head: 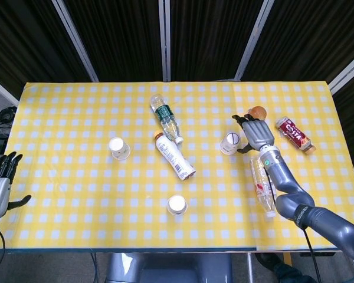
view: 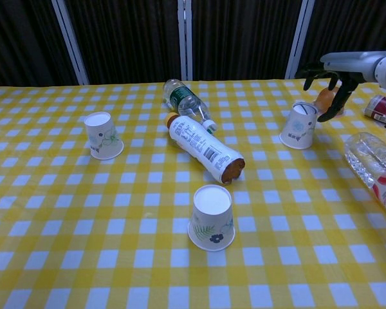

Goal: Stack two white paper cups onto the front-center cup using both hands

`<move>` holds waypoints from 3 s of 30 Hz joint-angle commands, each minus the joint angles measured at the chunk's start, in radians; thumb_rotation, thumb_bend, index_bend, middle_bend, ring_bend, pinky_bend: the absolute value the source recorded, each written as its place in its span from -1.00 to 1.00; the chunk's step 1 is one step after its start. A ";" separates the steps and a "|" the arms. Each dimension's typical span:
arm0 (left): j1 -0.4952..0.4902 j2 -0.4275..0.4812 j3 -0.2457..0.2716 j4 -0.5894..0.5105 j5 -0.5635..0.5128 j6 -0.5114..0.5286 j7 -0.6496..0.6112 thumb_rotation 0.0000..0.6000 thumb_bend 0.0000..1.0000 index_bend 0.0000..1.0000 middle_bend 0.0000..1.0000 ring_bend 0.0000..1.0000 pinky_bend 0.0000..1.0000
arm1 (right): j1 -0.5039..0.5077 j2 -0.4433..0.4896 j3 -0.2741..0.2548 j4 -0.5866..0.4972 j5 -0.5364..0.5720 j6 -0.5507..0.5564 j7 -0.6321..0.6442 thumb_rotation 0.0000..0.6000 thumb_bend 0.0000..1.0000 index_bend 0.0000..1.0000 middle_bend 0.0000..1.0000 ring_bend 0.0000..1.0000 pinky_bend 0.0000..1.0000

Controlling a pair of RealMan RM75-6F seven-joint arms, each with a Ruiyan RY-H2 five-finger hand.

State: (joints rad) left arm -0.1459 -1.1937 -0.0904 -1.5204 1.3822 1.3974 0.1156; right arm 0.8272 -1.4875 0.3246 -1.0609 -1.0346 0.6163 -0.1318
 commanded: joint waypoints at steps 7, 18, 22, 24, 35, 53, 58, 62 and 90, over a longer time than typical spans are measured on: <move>-0.003 0.003 -0.003 0.004 -0.011 -0.007 -0.006 1.00 -1.00 -1.00 -1.00 -1.00 -1.00 | 0.045 -0.057 -0.008 0.061 0.075 -0.029 -0.027 1.00 -0.76 -0.52 -0.38 -0.58 -0.27; -0.004 0.004 -0.002 -0.001 -0.014 -0.007 -0.001 1.00 -1.00 -1.00 -1.00 -1.00 -1.00 | 0.057 -0.083 -0.014 0.097 0.087 -0.013 -0.014 1.00 -0.57 -0.22 -0.08 -0.24 0.03; -0.004 0.005 -0.002 -0.004 -0.014 -0.007 -0.003 1.00 -1.00 -1.00 -1.00 -1.00 -1.00 | 0.055 -0.069 -0.011 0.066 0.067 0.013 0.003 1.00 -0.55 -0.21 -0.07 -0.22 0.03; -0.004 0.007 -0.001 -0.006 -0.013 -0.007 -0.005 1.00 -1.00 -1.00 -1.00 -1.00 -1.00 | 0.048 -0.045 -0.006 0.022 0.041 0.039 0.019 1.00 -0.55 -0.20 -0.07 -0.22 0.03; -0.003 0.019 0.008 -0.016 0.013 -0.001 -0.037 1.00 -1.00 -1.00 -1.00 -1.00 -1.00 | -0.052 0.242 -0.042 -0.504 -0.220 0.216 0.062 1.00 -0.53 -0.20 -0.07 -0.22 0.02; 0.007 0.041 0.018 -0.040 0.050 0.032 -0.069 1.00 -1.00 -1.00 -1.00 -1.00 -1.00 | -0.017 0.294 -0.173 -0.779 -0.499 0.169 0.001 1.00 -0.51 -0.20 -0.07 -0.22 -0.09; 0.013 0.055 0.020 -0.056 0.053 0.040 -0.073 1.00 -1.00 -1.00 -1.00 -1.00 -1.00 | 0.008 0.255 -0.181 -0.778 -0.509 0.154 -0.054 1.00 -0.49 -0.19 -0.07 -0.22 -0.09; 0.015 0.061 0.022 -0.065 0.056 0.043 -0.073 1.00 -1.00 -1.00 -1.00 -1.00 -1.00 | 0.017 0.240 -0.175 -0.786 -0.496 0.158 -0.078 1.00 -0.49 -0.19 -0.07 -0.22 -0.09; 0.009 0.058 0.018 -0.062 0.040 0.027 -0.065 1.00 -1.00 -1.00 -1.00 -1.00 -1.00 | 0.033 0.259 -0.203 -0.832 -0.413 0.163 -0.216 1.00 -0.93 -0.92 -0.89 -0.98 -0.64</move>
State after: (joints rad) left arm -0.1368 -1.1355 -0.0721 -1.5829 1.4227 1.4252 0.0507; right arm 0.8635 -1.2337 0.1237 -1.8869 -1.4504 0.7732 -0.3420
